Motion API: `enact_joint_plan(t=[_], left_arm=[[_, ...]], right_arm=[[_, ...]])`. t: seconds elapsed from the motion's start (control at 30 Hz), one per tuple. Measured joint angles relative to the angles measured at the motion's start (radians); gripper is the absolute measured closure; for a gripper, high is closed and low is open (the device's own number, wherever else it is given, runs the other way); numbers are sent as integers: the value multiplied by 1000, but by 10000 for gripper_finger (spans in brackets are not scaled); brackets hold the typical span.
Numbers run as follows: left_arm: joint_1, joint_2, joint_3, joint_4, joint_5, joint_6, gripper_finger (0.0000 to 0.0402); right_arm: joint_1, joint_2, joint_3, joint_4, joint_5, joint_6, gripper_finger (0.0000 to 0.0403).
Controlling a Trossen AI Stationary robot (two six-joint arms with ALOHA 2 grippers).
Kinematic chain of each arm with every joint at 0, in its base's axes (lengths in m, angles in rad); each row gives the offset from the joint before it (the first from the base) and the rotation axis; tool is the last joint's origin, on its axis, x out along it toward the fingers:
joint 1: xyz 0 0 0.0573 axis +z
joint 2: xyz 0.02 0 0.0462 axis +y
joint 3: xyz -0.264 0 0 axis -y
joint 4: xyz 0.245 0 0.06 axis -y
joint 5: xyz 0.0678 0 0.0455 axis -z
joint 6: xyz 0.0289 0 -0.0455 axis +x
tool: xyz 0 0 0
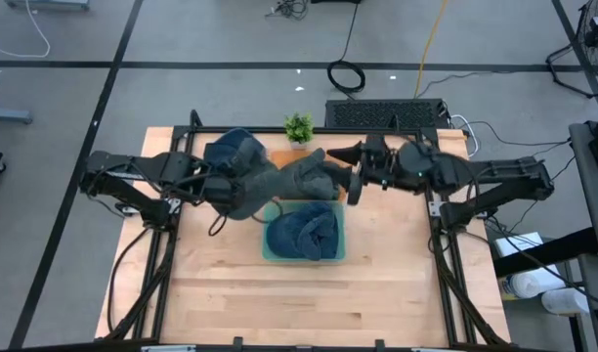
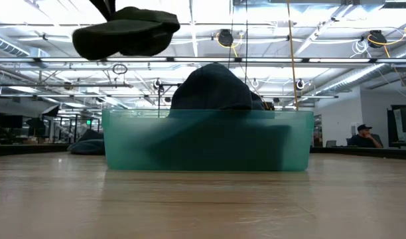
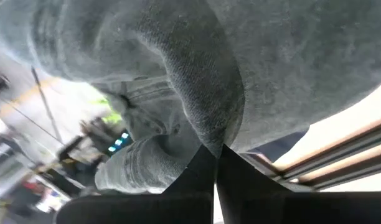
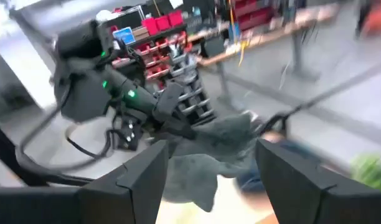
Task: Pick & Place hat
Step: Put the gray cap into the orange bin
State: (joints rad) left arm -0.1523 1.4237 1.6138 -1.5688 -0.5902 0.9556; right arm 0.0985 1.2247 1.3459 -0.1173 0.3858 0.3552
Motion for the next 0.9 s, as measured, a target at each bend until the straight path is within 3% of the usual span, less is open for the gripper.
enact_joint_plan(t=[0.17,0.4,0.63,0.9], left_arm=[[-57,0,0,17,-55,112,401],[-132,-4,0,83,-182,246,401],[-176,-10,0,170,-221,344,401],[-155,-11,0,304,-223,468,401]], right_arm=[[-98,0,23,-59,-176,339,170],[-208,6,20,-59,-355,642,170],[-252,22,15,-57,-429,758,170],[-264,72,14,-53,-540,823,170]])
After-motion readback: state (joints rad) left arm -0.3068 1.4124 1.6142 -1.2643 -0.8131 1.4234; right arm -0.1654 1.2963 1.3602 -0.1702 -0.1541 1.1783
